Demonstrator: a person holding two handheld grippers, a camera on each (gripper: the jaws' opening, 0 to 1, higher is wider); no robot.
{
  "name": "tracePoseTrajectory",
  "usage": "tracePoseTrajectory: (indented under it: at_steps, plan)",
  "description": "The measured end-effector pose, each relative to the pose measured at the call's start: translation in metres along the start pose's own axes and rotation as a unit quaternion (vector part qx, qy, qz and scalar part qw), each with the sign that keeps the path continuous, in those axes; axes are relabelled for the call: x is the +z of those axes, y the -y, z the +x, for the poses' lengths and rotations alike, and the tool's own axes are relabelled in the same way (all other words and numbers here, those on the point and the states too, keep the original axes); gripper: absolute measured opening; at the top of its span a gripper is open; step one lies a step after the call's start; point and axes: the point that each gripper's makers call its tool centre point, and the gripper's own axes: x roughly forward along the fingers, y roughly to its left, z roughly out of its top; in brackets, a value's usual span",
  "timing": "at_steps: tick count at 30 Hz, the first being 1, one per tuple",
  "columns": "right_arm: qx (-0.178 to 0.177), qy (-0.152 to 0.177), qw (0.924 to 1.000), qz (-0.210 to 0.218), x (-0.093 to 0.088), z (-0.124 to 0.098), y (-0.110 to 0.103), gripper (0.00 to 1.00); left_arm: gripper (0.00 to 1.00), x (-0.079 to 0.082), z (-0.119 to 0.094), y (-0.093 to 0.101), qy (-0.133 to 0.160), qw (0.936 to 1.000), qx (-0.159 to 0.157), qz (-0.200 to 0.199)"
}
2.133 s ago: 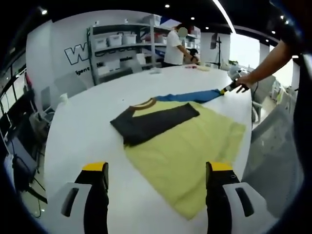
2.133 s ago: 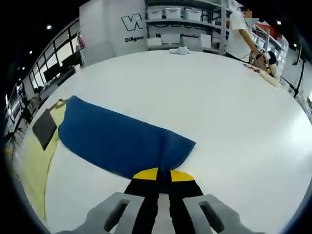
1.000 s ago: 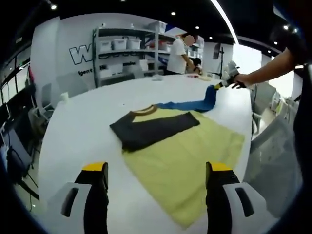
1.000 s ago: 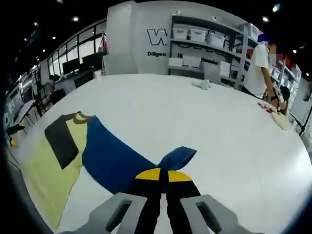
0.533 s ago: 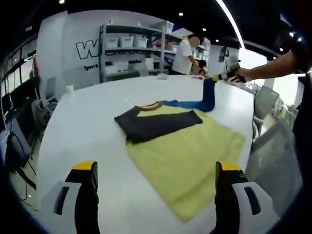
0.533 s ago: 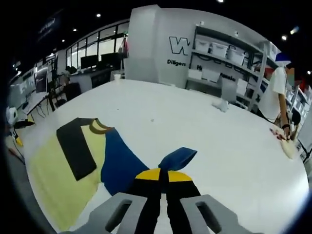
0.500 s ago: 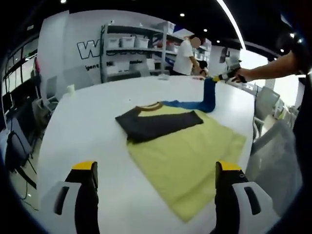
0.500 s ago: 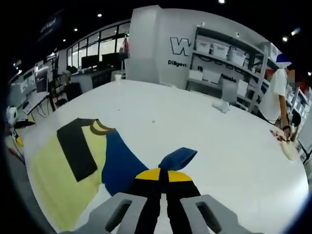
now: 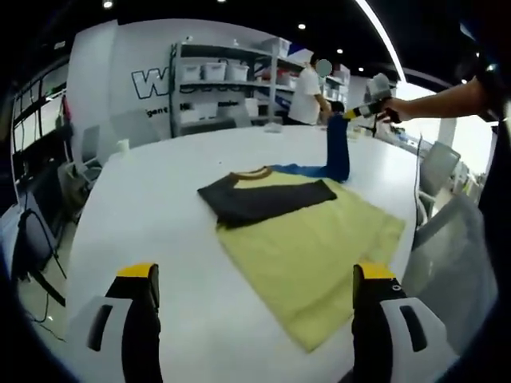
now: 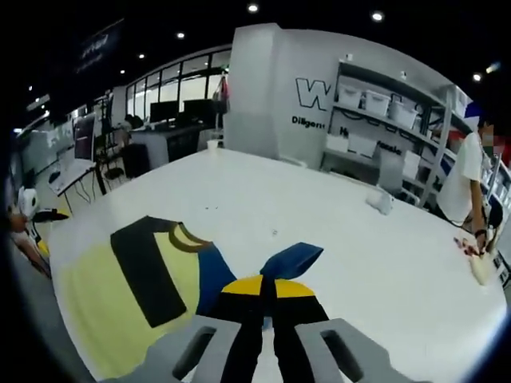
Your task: Fold the garment on the visible template until the final outline fits inside the template.
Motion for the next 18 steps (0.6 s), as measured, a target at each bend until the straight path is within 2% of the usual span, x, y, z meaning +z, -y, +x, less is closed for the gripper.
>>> tracePoseTrajectory:
  at_steps: [18]
  plan:
    - [0.061, 0.049, 0.9968, -0.018, 0.067, 0.004, -0.058, 0.00, 0.99, -0.006, -0.005, 0.000, -0.003, 1.0000, -0.009, -0.001]
